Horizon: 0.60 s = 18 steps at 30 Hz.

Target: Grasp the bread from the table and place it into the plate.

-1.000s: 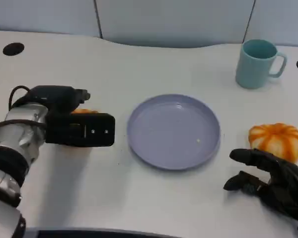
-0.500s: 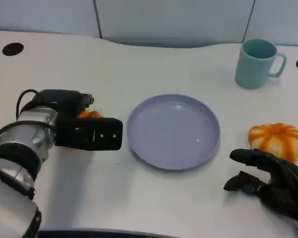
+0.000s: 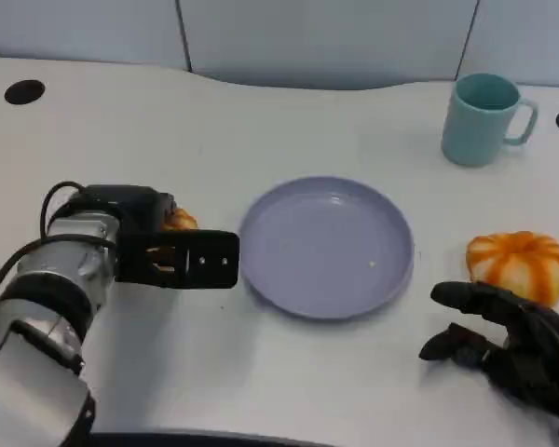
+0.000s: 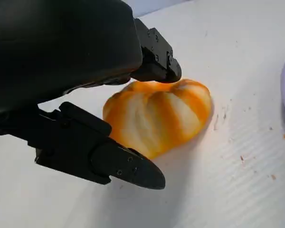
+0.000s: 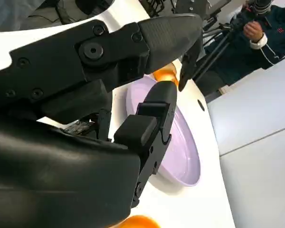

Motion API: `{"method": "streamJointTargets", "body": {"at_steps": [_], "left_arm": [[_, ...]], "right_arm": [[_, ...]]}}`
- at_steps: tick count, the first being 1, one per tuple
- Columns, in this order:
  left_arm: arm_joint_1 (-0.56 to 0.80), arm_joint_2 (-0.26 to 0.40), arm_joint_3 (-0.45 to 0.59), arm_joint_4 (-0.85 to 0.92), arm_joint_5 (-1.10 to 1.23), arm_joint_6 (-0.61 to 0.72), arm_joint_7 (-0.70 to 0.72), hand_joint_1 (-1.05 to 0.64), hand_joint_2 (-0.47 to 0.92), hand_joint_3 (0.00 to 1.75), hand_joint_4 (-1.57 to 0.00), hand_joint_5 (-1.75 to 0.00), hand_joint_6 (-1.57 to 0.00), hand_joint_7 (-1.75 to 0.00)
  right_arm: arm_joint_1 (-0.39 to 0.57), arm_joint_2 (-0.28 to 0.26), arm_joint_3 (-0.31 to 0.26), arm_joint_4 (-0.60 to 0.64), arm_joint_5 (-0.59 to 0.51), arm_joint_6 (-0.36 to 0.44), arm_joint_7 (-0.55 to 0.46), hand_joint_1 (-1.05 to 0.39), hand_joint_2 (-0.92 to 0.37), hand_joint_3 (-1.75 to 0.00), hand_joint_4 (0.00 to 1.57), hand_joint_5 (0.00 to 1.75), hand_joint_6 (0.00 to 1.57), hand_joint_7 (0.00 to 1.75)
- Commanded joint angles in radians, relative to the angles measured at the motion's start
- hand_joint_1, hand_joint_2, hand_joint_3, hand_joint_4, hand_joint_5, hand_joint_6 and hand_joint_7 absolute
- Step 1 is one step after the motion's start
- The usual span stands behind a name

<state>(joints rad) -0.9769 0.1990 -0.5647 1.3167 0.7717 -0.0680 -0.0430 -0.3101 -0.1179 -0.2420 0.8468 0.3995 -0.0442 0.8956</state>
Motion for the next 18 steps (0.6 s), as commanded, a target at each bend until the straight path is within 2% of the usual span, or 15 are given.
{"method": "streamJointTargets", "body": {"at_steps": [1,18], "left_arm": [[-0.022,-0.001,0.003,0.014,-0.015,0.019,-0.018,-0.55,0.79,0.00,-0.14,-0.02,-0.27,0.00],[-0.001,-0.011,-0.026,0.035,-0.015,0.058,0.009,-0.53,0.81,0.00,-0.16,-0.02,-0.26,0.00]], "right_arm": [[0.036,-0.003,0.005,-0.008,-0.007,0.017,-0.017,-0.35,-0.92,-0.15,0.65,1.14,0.88,0.33],[0.053,-0.007,0.010,-0.032,-0.002,0.025,-0.022,-0.35,-0.92,-0.15,0.64,1.15,0.87,0.35]]}}
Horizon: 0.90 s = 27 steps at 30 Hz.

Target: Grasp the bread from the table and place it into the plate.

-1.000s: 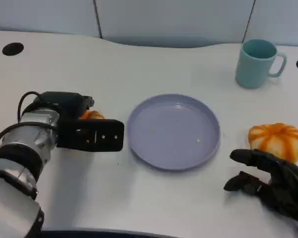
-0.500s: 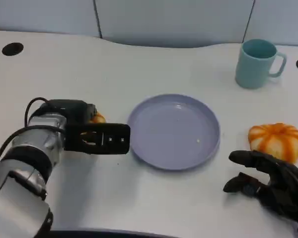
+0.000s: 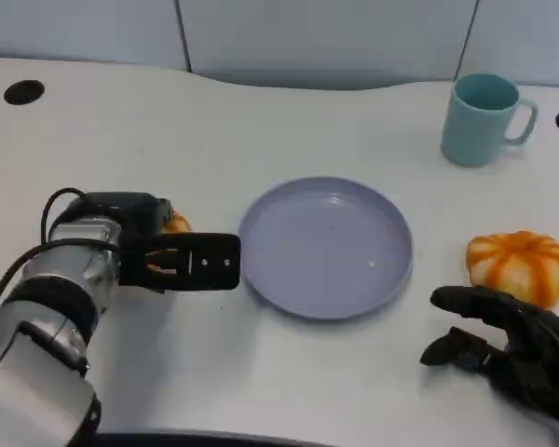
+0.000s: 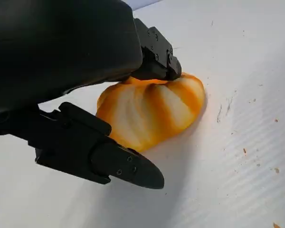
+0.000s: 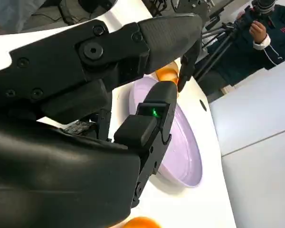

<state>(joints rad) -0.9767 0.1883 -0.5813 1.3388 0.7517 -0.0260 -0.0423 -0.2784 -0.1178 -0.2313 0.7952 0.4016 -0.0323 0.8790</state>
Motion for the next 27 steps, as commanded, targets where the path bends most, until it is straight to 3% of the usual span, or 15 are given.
{"method": "streamJointTargets", "body": {"at_steps": [1,19,20,23,25,27], "left_arm": [[-0.001,-0.001,-0.011,0.013,0.005,0.017,0.009,-0.53,0.81,0.00,-0.16,-0.02,-0.26,0.00],[0.049,-0.016,0.007,0.024,-0.018,0.011,0.142,-0.34,0.80,0.00,-0.37,-0.06,-0.46,-0.03],[0.055,-0.015,0.012,0.023,-0.023,0.005,0.156,-0.29,0.81,0.01,-0.43,-0.09,-0.56,-0.06],[0.064,-0.012,0.018,0.024,-0.026,-0.006,0.182,-0.27,0.83,0.00,-0.48,-0.09,-0.64,-0.06],[0.070,-0.009,0.015,0.025,-0.018,-0.016,0.210,-0.21,0.87,0.00,-0.75,-0.37,-0.80,-0.05],[0.072,-0.007,0.012,0.027,-0.013,-0.022,0.225,-0.19,0.88,0.01,-0.80,-0.56,-0.89,-0.03]], "right_arm": [[0.020,-0.008,-0.001,0.022,-0.004,0.012,-0.004,-0.35,-0.92,-0.16,0.64,1.15,0.87,0.35],[0.029,-0.014,-0.006,0.002,0.007,0.049,0.002,-0.36,-0.92,-0.13,0.67,1.11,0.88,0.33],[0.030,-0.014,-0.006,-0.001,0.006,0.049,-0.001,-0.36,-0.92,-0.14,0.67,1.11,0.88,0.33],[0.033,-0.013,-0.005,-0.005,0.004,0.046,-0.003,-0.35,-0.92,-0.14,0.66,1.12,0.87,0.33],[0.037,-0.014,-0.003,-0.010,0.001,0.041,-0.005,-0.36,-0.92,-0.14,0.66,1.12,0.87,0.33],[0.036,-0.014,-0.004,-0.005,0.004,0.039,0.002,-0.35,-0.92,-0.15,0.66,1.13,0.87,0.33]]}}
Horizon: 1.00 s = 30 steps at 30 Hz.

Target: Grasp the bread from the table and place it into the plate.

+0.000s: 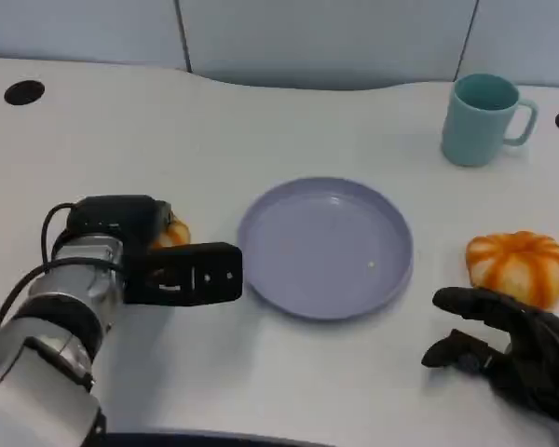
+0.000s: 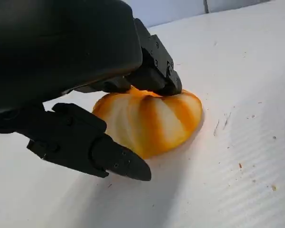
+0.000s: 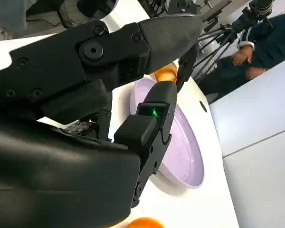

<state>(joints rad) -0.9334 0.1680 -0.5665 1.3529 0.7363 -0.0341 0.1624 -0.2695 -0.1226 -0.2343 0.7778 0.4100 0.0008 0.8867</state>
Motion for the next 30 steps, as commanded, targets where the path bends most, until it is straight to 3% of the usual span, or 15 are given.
{"method": "streamJointTargets", "body": {"at_steps": [1,4,9,11,13,20,25,30], "left_arm": [[0.029,0.013,-0.003,0.013,0.003,-0.016,0.023,-0.18,0.89,0.01,-0.81,-0.61,-0.91,-0.03],[0.028,0.014,-0.005,0.013,0.005,-0.022,0.030,-0.21,0.91,0.01,-0.83,-0.67,-1.01,-0.06],[0.029,0.012,-0.001,0.013,-0.001,-0.021,0.031,-0.22,0.91,0.01,-0.83,-0.70,-1.04,-0.05],[0.032,0.009,0.003,0.013,-0.004,-0.019,0.034,-0.31,0.86,0.00,-0.86,-0.72,-1.09,-0.06],[0.035,0.007,0.001,0.014,-0.001,-0.016,0.048,-0.31,0.88,0.01,-0.85,-0.81,-1.10,-0.04],[0.032,0.002,-0.011,0.016,0.009,-0.002,0.048,-0.33,0.92,0.28,-0.70,-1.20,-1.06,-0.01],[0.031,0.003,-0.012,0.012,0.008,-0.019,0.058,-0.32,0.92,0.30,-0.69,-1.22,-1.09,-0.02],[0.025,0.004,0.005,0.007,-0.009,-0.046,0.062,-0.36,0.92,0.25,-0.68,-1.16,-1.01,-0.01]], "right_arm": [[0.026,-0.010,-0.002,0.014,-0.004,0.006,-0.003,-0.35,-0.92,-0.15,0.66,1.13,0.87,0.33],[0.025,-0.010,-0.003,0.015,-0.002,0.014,-0.006,-0.36,-0.92,-0.15,0.66,1.13,0.87,0.34],[0.029,-0.009,-0.003,0.008,-0.001,0.017,-0.007,-0.36,-0.92,-0.14,0.66,1.13,0.87,0.34],[0.034,-0.008,-0.002,-0.004,-0.001,0.021,-0.011,-0.35,-0.92,-0.14,0.66,1.13,0.87,0.34],[0.039,-0.006,0.000,-0.014,-0.004,0.021,-0.017,-0.36,-0.92,-0.13,0.66,1.13,0.87,0.35],[0.048,-0.003,0.003,-0.028,0.000,0.030,-0.023,-0.35,-0.92,-0.14,0.66,1.13,0.86,0.35],[0.052,-0.007,0.001,-0.034,0.004,0.033,-0.012,-0.34,-0.92,-0.15,0.65,1.12,0.86,0.35],[0.048,-0.008,0.001,-0.027,0.000,0.028,-0.011,-0.36,-0.92,-0.14,0.65,1.13,0.85,0.35]]}}
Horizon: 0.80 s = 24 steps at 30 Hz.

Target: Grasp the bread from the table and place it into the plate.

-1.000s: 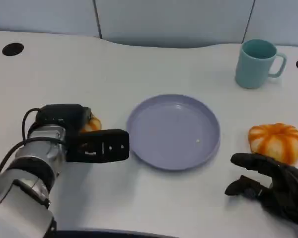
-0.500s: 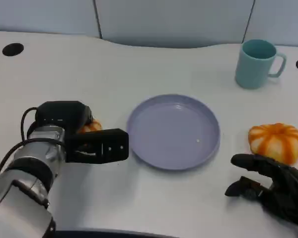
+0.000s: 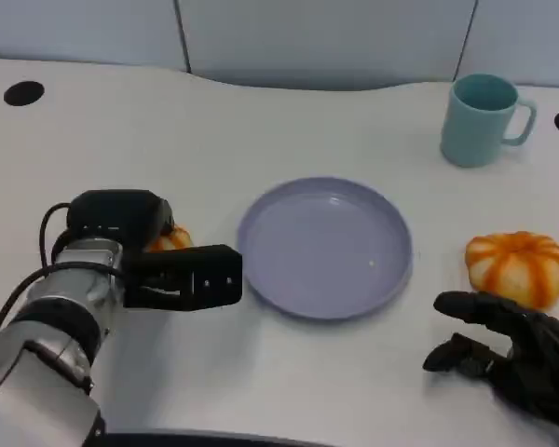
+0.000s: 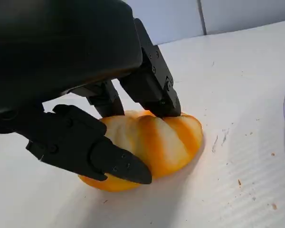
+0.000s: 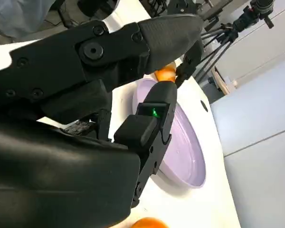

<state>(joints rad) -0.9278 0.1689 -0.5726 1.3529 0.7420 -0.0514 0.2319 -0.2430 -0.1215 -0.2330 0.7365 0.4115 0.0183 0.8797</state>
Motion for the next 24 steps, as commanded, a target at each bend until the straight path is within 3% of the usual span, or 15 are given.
{"method": "streamJointTargets", "body": {"at_steps": [1,8,9,11,16,17,18,20,22,23,24], "left_arm": [[0.019,0.003,0.014,0.006,-0.016,-0.034,-0.004,-0.36,0.92,0.24,-0.68,-1.18,-1.02,-0.01],[0.016,0.007,0.028,0.005,-0.025,-0.044,0.003,-0.37,0.92,0.22,-0.68,-1.20,-1.02,-0.02],[0.014,0.010,0.037,0.002,-0.031,-0.052,0.008,-0.33,0.92,0.18,-0.68,-1.42,-1.04,-0.02],[0.013,0.014,0.049,0.000,-0.040,-0.064,0.017,-0.30,0.92,0.17,-0.65,-1.64,-1.08,-0.05],[0.007,0.027,0.054,-0.006,-0.044,-0.100,0.038,-0.29,0.92,0.22,-0.62,-1.63,-1.10,-0.10],[0.005,0.031,0.054,-0.007,-0.043,-0.107,0.039,-0.28,0.92,0.24,-0.63,-1.69,-0.98,-0.49],[0.002,0.035,0.056,-0.008,-0.045,-0.114,0.039,-0.28,0.92,0.24,-0.65,-1.72,-0.72,-1.06],[-0.001,0.039,0.059,-0.009,-0.047,-0.121,0.038,-0.30,0.92,0.22,-0.63,-1.74,-0.56,-1.28],[-0.004,0.043,0.065,-0.011,-0.053,-0.131,0.048,-0.30,0.92,0.25,-0.68,-1.75,-0.52,-1.56],[-0.005,0.044,0.067,-0.011,-0.054,-0.134,0.051,-0.30,0.92,0.27,-0.70,-1.75,-0.51,-1.65],[-0.011,0.049,0.072,-0.014,-0.059,-0.144,0.044,-0.30,0.92,0.28,-0.70,-1.71,-0.50,-1.62]], "right_arm": [[0.022,-0.008,0.000,0.013,-0.002,0.011,-0.005,-0.36,-0.92,-0.14,0.65,1.13,0.85,0.35],[0.017,-0.007,-0.001,0.021,-0.003,0.011,-0.007,-0.37,-0.92,-0.13,0.65,1.14,0.85,0.36],[0.014,-0.006,-0.001,0.026,-0.003,0.012,-0.009,-0.36,-0.92,-0.14,0.64,1.13,0.85,0.36],[0.010,-0.004,-0.001,0.031,-0.005,0.010,-0.014,-0.35,-0.92,-0.14,0.64,1.13,0.85,0.36],[0.009,-0.002,0.002,0.023,-0.007,0.019,-0.028,-0.35,-0.92,-0.14,0.64,1.13,0.85,0.37],[0.008,-0.002,0.003,0.021,-0.007,0.021,-0.030,-0.35,-0.92,-0.14,0.64,1.13,0.85,0.37],[0.008,-0.002,0.004,0.021,-0.008,0.017,-0.029,-0.35,-0.92,-0.14,0.64,1.13,0.85,0.37],[0.008,-0.003,0.005,0.023,-0.009,0.012,-0.027,-0.35,-0.92,-0.14,0.64,1.13,0.85,0.37],[0.005,-0.003,0.005,0.027,-0.008,0.012,-0.028,-0.35,-0.92,-0.14,0.64,1.13,0.85,0.37],[0.004,-0.003,0.005,0.028,-0.008,0.012,-0.028,-0.35,-0.92,-0.14,0.64,1.13,0.85,0.37],[0.003,-0.001,0.004,0.032,-0.009,0.003,-0.026,-0.35,-0.92,-0.15,0.64,1.13,0.85,0.38]]}}
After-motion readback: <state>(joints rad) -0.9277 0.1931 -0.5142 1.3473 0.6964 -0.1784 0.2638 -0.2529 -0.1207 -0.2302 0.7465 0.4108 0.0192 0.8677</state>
